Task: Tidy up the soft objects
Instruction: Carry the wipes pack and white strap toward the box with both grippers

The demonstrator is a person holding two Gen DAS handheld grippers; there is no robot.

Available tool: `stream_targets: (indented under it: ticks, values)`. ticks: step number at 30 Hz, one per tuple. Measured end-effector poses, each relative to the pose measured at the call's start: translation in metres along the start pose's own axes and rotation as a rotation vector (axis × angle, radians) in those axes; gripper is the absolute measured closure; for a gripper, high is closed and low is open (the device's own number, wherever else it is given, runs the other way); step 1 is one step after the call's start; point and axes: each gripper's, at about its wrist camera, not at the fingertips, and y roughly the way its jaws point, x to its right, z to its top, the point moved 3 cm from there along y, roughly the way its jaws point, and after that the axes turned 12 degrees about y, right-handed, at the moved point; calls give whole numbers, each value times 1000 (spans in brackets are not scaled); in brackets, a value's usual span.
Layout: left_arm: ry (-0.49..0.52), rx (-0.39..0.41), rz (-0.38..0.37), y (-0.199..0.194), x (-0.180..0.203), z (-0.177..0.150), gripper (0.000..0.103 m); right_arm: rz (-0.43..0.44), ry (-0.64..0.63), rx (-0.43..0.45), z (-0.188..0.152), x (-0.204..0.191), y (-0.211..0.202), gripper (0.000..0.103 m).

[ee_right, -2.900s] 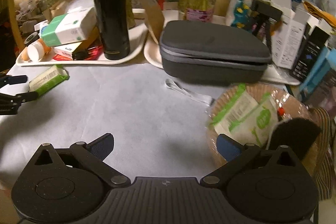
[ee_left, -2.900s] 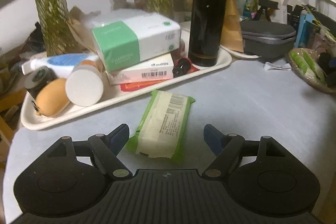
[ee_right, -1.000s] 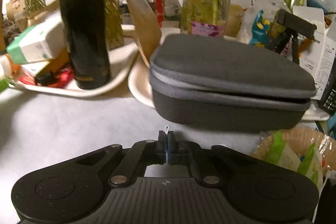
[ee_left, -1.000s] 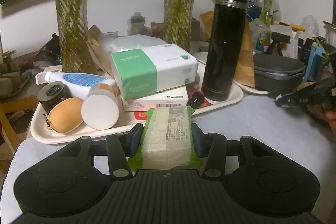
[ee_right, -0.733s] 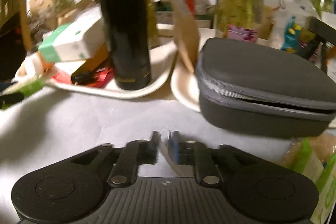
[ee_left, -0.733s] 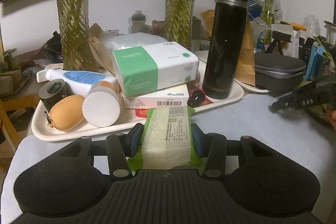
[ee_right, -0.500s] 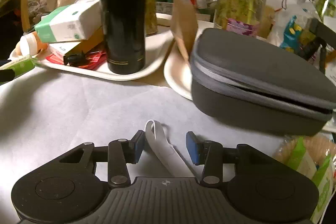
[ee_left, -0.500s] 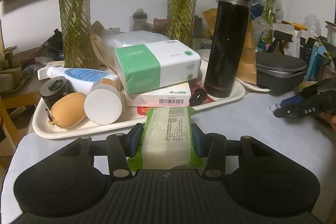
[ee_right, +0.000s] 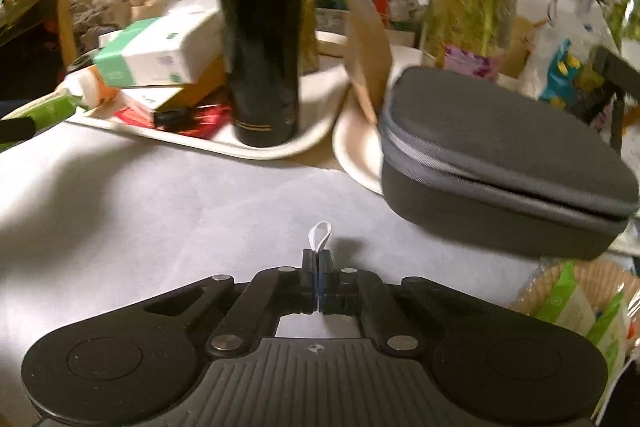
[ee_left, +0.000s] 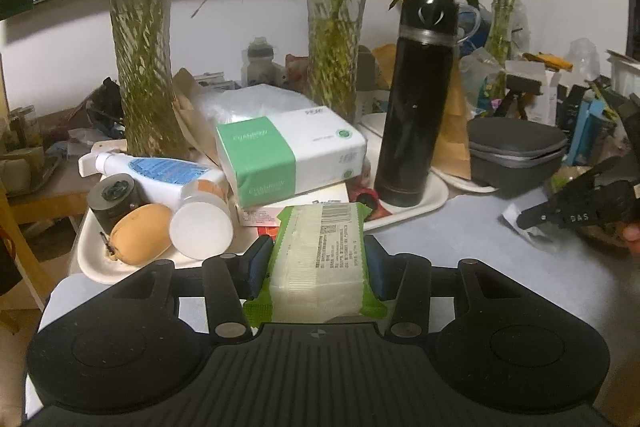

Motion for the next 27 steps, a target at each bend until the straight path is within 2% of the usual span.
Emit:
stream_targets:
  ticks: [7, 12, 19, 27]
  values:
    - [0, -19, 20, -39, -4, 3, 56, -33, -48, -7, 5, -21, -37, 100]
    - [-28, -20, 38, -71, -10, 13, 56, -52, -28, 20, 12, -30, -69, 100]
    - [-8, -11, 69, -117, 1, 33, 56, -69, -3, 44, 14, -39, -117, 100]
    - [7, -6, 86, -163, 20, 49, 56, -44, -2, 67, 8, -53, -175, 100]
